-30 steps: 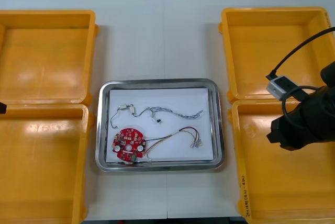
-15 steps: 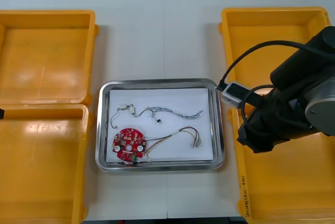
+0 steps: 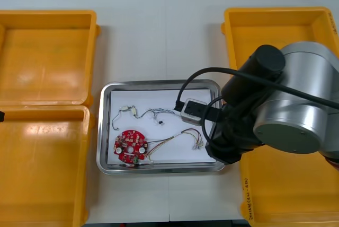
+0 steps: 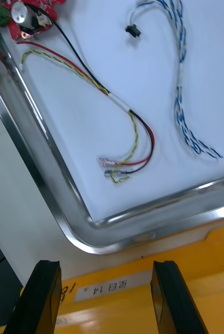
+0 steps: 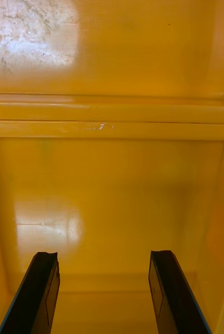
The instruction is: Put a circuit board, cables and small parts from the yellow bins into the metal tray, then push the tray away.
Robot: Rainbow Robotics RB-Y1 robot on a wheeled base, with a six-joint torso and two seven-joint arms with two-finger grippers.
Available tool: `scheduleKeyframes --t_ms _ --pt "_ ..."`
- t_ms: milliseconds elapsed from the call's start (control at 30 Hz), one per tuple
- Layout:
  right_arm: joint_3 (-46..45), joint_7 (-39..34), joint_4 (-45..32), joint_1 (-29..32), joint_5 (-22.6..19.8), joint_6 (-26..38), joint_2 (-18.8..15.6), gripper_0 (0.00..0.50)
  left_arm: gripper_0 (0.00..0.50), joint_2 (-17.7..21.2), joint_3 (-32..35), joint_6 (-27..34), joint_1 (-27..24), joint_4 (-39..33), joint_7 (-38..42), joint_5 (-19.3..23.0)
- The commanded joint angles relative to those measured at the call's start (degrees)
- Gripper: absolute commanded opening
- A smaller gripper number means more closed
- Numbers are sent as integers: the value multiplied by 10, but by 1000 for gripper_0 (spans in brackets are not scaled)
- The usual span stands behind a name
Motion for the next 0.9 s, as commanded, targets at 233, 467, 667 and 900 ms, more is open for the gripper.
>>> scheduleKeyframes --t_ms 233,467,667,900 --pt "109 34 51 -64 53 -31 62 500 500 19 19 4 11 -17 -28 3" --pt "169 52 84 -86 78 -52 93 500 500 19 19 4 11 -17 -28 3" --pt "199 62 111 -99 82 -68 112 500 500 19 19 4 11 -17 -28 3" --pt "244 76 144 -109 106 -88 136 500 500 19 19 4 11 -17 -28 3"
